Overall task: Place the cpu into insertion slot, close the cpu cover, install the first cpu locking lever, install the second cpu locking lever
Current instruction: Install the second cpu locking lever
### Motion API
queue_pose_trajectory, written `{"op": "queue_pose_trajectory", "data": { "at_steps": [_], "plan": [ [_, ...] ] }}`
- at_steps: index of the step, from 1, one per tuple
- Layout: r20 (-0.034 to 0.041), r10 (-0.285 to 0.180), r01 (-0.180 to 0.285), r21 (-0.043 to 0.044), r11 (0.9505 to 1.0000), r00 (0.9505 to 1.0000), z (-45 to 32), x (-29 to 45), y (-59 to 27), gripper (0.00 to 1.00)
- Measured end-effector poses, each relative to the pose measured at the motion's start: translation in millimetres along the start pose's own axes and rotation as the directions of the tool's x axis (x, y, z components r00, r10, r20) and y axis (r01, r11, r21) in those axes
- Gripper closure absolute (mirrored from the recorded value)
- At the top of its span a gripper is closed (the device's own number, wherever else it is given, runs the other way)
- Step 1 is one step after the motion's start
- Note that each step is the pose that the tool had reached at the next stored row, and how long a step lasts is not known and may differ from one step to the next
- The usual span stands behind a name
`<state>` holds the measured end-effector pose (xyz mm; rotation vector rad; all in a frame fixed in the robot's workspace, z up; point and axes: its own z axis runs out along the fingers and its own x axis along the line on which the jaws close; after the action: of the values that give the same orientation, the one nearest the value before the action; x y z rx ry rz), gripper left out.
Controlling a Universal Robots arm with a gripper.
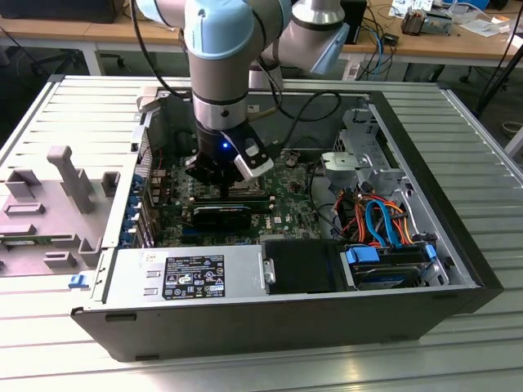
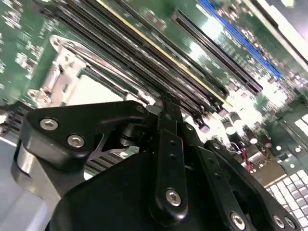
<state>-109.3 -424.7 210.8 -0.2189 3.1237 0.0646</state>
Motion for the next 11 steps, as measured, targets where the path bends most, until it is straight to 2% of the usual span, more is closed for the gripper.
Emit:
{"op": "queue_pose_trajectory", "data": {
  "at_steps": [1,2,11],
  "plan": [
    [0.0029,-0.009,0.009,-0.0114,0.9999,1.0,1.9,12.5,1.8,0.89],
    [0.0026,-0.034,0.034,-0.0164,0.9993,0.9994,3.1,12.5,2.3,0.89],
    [0.0012,-0.085,0.085,-0.0199,0.9962,0.9964,4.1,12.1,5.5,0.89]
  ]
}}
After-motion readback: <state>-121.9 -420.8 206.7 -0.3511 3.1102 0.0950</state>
